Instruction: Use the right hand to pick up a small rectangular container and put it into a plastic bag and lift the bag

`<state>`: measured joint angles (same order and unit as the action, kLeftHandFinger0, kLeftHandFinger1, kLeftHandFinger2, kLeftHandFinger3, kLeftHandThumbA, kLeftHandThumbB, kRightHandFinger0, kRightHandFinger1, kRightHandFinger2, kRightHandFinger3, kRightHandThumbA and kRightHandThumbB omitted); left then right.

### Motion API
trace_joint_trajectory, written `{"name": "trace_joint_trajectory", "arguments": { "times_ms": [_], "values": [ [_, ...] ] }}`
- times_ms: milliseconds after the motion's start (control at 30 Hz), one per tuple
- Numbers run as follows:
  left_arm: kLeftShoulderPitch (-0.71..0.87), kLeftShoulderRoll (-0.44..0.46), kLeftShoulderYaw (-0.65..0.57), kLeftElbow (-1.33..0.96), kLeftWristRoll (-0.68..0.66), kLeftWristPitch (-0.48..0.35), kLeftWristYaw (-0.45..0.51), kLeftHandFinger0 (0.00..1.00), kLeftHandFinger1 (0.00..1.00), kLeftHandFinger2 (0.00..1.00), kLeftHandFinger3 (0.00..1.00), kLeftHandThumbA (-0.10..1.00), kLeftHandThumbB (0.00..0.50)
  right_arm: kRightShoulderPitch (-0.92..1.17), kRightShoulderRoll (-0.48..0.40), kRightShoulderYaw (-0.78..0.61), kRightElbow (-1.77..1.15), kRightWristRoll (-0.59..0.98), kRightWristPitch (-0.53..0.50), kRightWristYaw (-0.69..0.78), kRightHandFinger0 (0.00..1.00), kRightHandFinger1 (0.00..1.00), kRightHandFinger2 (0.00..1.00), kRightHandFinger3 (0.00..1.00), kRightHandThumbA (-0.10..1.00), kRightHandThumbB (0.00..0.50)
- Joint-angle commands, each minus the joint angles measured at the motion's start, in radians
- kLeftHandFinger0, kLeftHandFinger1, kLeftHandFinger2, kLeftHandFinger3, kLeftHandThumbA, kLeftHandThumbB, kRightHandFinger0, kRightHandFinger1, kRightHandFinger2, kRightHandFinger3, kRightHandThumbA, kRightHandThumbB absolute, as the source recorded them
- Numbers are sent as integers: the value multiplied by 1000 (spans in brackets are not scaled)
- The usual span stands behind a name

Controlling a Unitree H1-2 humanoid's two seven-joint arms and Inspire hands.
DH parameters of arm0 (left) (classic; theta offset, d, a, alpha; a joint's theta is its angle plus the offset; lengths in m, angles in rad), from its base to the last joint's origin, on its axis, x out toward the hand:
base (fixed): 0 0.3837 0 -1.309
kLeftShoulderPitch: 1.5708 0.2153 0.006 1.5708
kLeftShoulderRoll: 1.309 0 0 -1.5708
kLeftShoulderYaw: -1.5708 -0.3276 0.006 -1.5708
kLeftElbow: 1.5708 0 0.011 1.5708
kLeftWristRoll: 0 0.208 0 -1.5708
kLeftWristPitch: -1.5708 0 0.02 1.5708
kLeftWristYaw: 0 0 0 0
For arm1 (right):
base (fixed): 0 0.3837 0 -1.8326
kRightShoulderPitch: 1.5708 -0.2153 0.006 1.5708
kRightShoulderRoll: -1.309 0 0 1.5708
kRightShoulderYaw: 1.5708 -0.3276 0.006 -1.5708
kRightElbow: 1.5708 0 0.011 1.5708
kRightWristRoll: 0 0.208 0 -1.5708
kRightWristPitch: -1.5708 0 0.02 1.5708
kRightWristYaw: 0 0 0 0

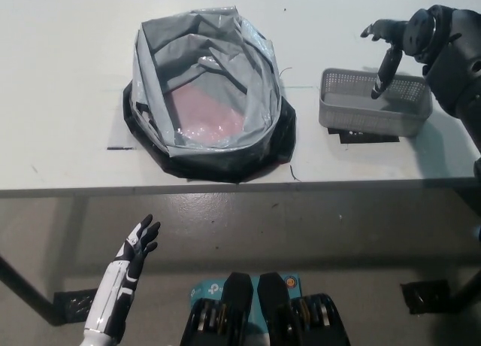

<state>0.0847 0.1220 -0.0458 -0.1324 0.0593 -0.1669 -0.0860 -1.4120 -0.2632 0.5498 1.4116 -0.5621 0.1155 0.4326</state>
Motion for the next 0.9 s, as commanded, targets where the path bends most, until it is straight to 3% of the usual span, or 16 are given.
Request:
{"name": "trace_joint_trajectory", "arguments": {
  "times_ms": [0, 767, 867],
  "values": [
    [-6, 8, 3, -29, -11, -22, -6, 1000, 1000, 1000, 1000, 1000, 194, -55, -14, 19, 5, -21, -10, -10, 1000, 1000, 1000, 1000, 1000, 500],
    [-14, 13, -1, -41, -1, 12, -15, 1000, 1000, 1000, 1000, 1000, 161, -142, -66, 14, 4, -9, -5, 151, 1000, 1000, 1000, 1000, 1000, 500],
    [-12, 15, -2, -36, 10, 5, -12, 1000, 1000, 1000, 1000, 1000, 156, -141, -72, 1, 4, 9, -40, 198, 1000, 1000, 1000, 1000, 1000, 462]
  ]
}}
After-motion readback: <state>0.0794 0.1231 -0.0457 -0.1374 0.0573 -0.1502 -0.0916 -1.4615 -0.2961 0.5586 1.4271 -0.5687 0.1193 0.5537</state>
